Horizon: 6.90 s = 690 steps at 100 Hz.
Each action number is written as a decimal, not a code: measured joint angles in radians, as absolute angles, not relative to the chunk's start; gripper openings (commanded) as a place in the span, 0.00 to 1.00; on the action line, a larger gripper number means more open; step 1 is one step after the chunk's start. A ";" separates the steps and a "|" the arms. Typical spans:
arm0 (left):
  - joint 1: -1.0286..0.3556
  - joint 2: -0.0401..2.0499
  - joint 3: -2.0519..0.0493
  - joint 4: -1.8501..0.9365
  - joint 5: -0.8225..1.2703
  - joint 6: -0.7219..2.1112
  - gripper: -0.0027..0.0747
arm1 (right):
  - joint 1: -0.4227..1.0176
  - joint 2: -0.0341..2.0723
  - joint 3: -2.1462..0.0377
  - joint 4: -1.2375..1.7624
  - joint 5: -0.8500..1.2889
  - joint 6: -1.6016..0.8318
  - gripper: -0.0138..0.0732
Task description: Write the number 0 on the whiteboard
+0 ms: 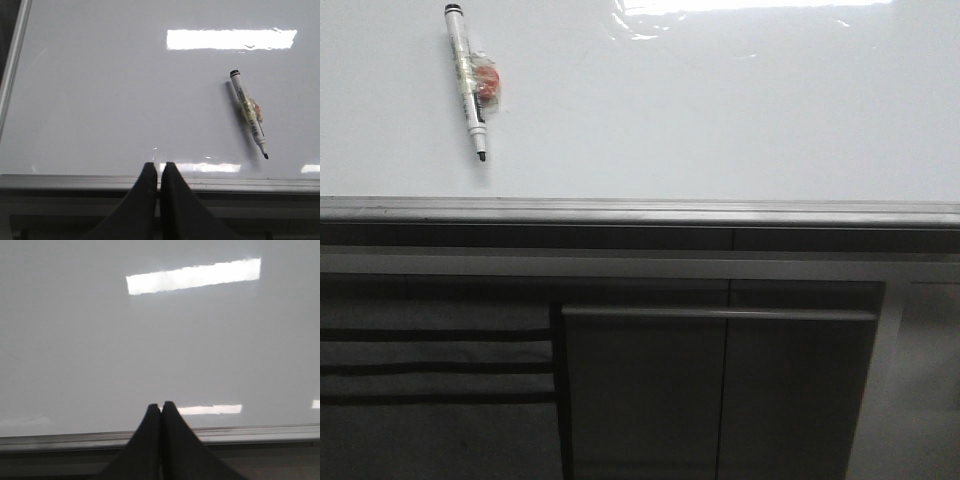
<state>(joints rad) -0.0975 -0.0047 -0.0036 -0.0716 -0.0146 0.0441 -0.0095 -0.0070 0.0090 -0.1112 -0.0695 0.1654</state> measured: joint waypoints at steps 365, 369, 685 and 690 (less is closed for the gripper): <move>-0.441 1.302 -0.820 -0.203 0.135 0.085 0.54 | 0.012 0.584 -0.583 0.022 0.615 0.025 0.55; -0.441 1.338 -0.839 -0.201 0.135 0.087 0.53 | 0.012 0.584 -0.583 0.022 0.615 0.025 0.55; -0.909 1.229 -1.028 -0.016 0.931 0.572 0.01 | 0.779 1.335 -1.179 0.383 0.914 -1.054 0.38; -0.909 1.229 -1.028 -0.016 0.929 0.572 0.01 | 0.779 1.335 -1.181 0.383 0.923 -1.054 0.37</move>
